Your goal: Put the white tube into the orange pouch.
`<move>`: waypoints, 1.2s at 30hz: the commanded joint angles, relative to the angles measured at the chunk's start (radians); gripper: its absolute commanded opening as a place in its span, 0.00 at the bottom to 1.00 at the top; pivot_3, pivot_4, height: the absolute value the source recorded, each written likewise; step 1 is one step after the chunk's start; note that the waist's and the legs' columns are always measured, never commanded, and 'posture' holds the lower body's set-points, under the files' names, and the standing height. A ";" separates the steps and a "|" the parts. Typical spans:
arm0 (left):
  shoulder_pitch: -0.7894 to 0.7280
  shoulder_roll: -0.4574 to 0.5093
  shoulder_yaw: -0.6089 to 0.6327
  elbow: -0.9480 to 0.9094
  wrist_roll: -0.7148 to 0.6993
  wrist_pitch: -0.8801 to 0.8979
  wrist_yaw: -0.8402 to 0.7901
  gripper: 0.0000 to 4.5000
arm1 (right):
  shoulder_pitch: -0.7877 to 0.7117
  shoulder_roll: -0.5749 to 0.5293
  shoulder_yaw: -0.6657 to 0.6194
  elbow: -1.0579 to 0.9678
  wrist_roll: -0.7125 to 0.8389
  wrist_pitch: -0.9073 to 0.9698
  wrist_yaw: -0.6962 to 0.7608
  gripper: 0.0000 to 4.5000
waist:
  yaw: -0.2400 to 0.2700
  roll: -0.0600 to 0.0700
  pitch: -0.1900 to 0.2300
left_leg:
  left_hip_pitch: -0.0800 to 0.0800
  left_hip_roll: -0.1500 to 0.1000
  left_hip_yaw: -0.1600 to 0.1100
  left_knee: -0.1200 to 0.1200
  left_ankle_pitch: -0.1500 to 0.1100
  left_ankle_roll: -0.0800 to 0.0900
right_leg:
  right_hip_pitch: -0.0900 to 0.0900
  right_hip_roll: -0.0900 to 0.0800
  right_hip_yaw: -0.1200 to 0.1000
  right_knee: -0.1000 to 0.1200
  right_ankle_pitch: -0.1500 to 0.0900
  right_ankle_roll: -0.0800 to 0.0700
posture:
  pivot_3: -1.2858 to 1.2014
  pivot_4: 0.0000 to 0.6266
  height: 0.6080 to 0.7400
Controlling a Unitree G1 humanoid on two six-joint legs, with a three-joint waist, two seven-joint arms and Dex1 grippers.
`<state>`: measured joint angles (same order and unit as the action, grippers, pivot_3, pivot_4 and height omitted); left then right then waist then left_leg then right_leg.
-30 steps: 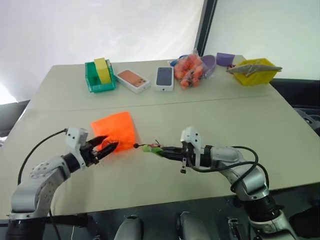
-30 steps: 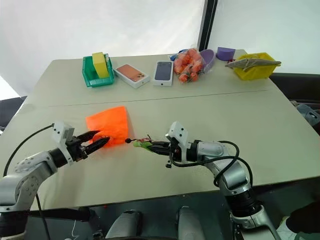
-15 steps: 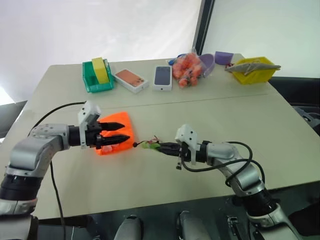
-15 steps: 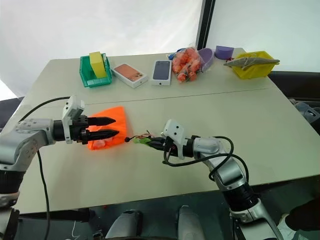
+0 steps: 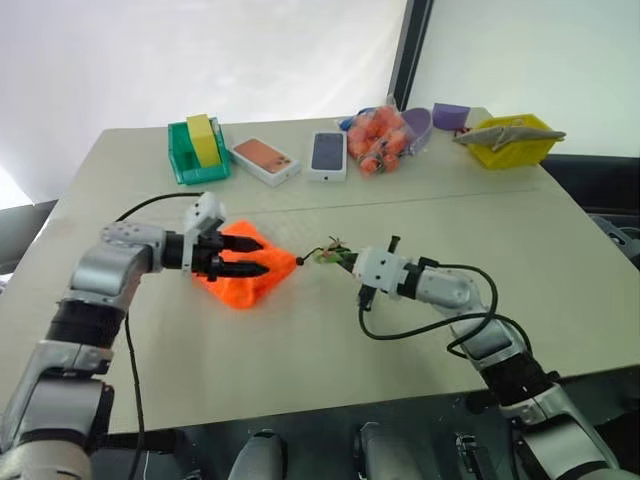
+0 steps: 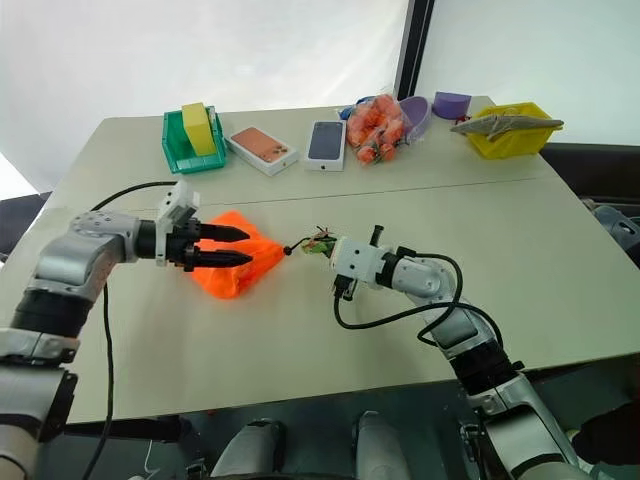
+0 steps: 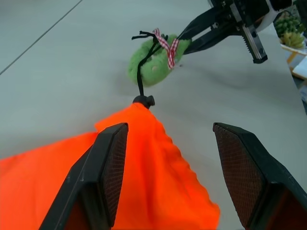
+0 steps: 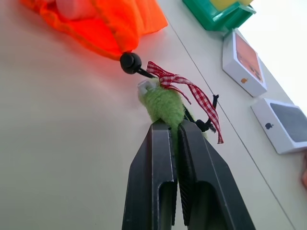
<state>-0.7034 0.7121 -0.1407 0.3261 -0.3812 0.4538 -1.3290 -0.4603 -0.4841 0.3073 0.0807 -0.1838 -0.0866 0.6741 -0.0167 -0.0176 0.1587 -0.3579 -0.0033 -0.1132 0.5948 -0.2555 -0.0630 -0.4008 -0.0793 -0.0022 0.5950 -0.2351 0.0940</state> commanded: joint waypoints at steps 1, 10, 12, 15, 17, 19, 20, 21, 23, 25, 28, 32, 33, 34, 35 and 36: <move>-0.063 -0.036 -0.029 0.064 0.051 -0.051 -0.023 0.67 | -0.038 -0.003 -0.006 0.001 -0.031 -0.069 -0.022 0.00 | -0.001 0.000 0.000 | 0.000 0.000 0.000 0.000 0.000 0.000 | 0.000 0.000 0.000 0.000 0.000 0.000 | 0.52 0.24 1.00; -0.221 -0.164 -0.114 0.308 0.218 -0.227 -0.026 0.67 | -0.055 0.014 -0.007 0.006 -0.062 -0.120 -0.028 0.00 | -0.002 0.000 0.000 | 0.001 0.000 0.000 0.000 0.000 0.000 | 0.001 0.001 0.000 0.001 0.002 0.001 | 0.52 0.24 1.00; -0.246 -0.185 -0.117 0.348 0.237 -0.241 -0.028 0.67 | -0.057 0.016 -0.008 0.005 -0.065 -0.122 -0.029 0.00 | -0.002 0.000 0.000 | 0.001 0.000 -0.001 0.001 0.000 0.000 | 0.001 0.001 0.000 0.001 0.003 0.002 | 0.52 0.24 1.00; -0.264 -0.206 -0.120 0.376 0.261 -0.244 -0.030 0.67 | -0.057 0.017 -0.010 0.005 -0.073 -0.125 -0.032 0.00 | -0.004 0.000 0.000 | 0.001 0.000 -0.001 0.001 0.000 0.000 | 0.001 0.001 0.000 0.001 0.003 0.003 | 0.52 0.24 1.00; -0.265 -0.213 -0.122 0.374 0.274 -0.239 -0.033 0.67 | -0.055 0.018 -0.011 0.003 -0.076 -0.125 -0.034 0.00 | -0.004 0.000 0.000 | 0.001 0.000 -0.001 0.001 0.000 0.000 | 0.001 0.001 0.000 0.001 0.003 0.003 | 0.52 0.24 1.00; -0.256 -0.215 -0.125 0.361 0.291 -0.239 -0.027 0.67 | -0.053 0.020 -0.011 -0.001 -0.079 -0.123 -0.036 0.00 | -0.004 0.000 0.000 | 0.001 0.000 -0.001 0.001 0.000 0.000 | 0.001 0.001 0.000 0.002 0.003 0.003 | 0.52 0.24 1.00; -0.250 -0.214 -0.125 0.354 0.298 -0.237 -0.024 0.67 | -0.053 0.021 -0.011 -0.003 -0.080 -0.122 -0.037 0.00 | -0.004 0.000 0.000 | 0.001 0.000 -0.001 0.001 0.000 0.000 | 0.001 0.001 0.000 0.002 0.003 0.003 | 0.52 0.24 1.00; -0.243 -0.213 -0.126 0.348 0.309 -0.238 -0.015 0.67 | -0.052 0.021 -0.011 -0.005 -0.081 -0.122 -0.038 0.00 | -0.004 0.000 0.000 | 0.001 0.000 -0.001 0.001 0.000 0.000 | 0.001 0.001 0.000 0.002 0.003 0.003 | 0.52 0.24 1.00; -0.231 -0.211 -0.126 0.341 0.328 -0.242 0.000 0.67 | -0.051 0.023 -0.011 -0.007 -0.082 -0.121 -0.038 0.00 | -0.004 0.000 0.000 | 0.001 0.000 -0.001 0.001 0.000 0.000 | 0.001 0.001 0.000 0.002 0.003 0.003 | 0.52 0.24 1.00; -0.220 -0.211 -0.123 0.329 0.334 -0.239 0.004 0.67 | -0.050 0.025 -0.011 -0.009 -0.083 -0.120 -0.037 0.00 | -0.004 0.000 0.000 | 0.001 0.000 -0.001 0.001 0.000 0.000 | 0.001 0.001 0.000 0.002 0.003 0.004 | 0.52 0.24 1.00; -0.201 -0.212 -0.114 0.299 0.338 -0.210 0.021 0.67 | -0.050 0.028 -0.008 -0.009 -0.084 -0.121 -0.034 0.00 | -0.004 0.000 0.000 | 0.001 0.000 -0.001 0.001 0.000 0.000 | 0.001 0.001 0.000 0.002 0.003 0.003 | 0.52 0.24 1.00; -0.180 -0.215 -0.107 0.264 0.332 -0.184 0.033 0.67 | -0.053 0.032 -0.005 -0.004 -0.086 -0.122 -0.033 0.00 | -0.003 0.000 0.000 | 0.001 0.000 -0.001 0.001 0.000 0.000 | 0.001 0.001 0.000 0.003 0.003 0.003 | 0.52 0.24 1.00; -0.174 -0.216 -0.106 0.255 0.330 -0.178 0.035 0.61 | -0.054 0.033 -0.004 -0.003 -0.086 -0.123 -0.033 0.00 | -0.003 0.000 0.000 | 0.001 0.000 -0.001 0.001 0.000 0.000 | 0.002 0.001 0.000 0.003 0.003 0.003 | 0.52 0.24 1.00; -0.169 -0.216 -0.105 0.249 0.329 -0.175 0.038 0.56 | -0.054 0.033 -0.004 -0.002 -0.087 -0.123 -0.033 0.00 | -0.003 0.000 0.000 | 0.002 0.000 -0.001 0.001 0.000 0.000 | 0.002 0.001 0.000 0.003 0.003 0.003 | 0.52 0.24 1.00; -0.164 -0.217 -0.103 0.241 0.327 -0.168 0.042 0.48 | -0.054 0.034 -0.003 -0.003 -0.088 -0.122 -0.032 0.00 | -0.003 0.000 0.000 | 0.002 0.000 -0.001 0.001 0.000 0.000 | 0.002 0.001 0.000 0.003 0.003 0.003 | 0.52 0.24 1.00; -0.160 -0.217 -0.101 0.235 0.326 -0.164 0.045 0.38 | -0.054 0.034 -0.003 -0.004 -0.088 -0.122 -0.031 0.00 | -0.004 0.000 0.000 | 0.002 0.000 -0.001 0.001 0.000 0.000 | 0.002 0.001 0.000 0.003 0.003 0.003 | 0.52 0.24 1.00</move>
<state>-0.8644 0.4912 -0.2603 0.5980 -0.0442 0.2824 -1.2906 -0.4852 -0.4538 0.3104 0.1096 -0.2710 -0.1943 0.6509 -0.0204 -0.0177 0.1587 -0.3561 -0.0034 -0.1143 0.5959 -0.2554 -0.0628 -0.3991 -0.0786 -0.0022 0.5978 -0.2318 0.0972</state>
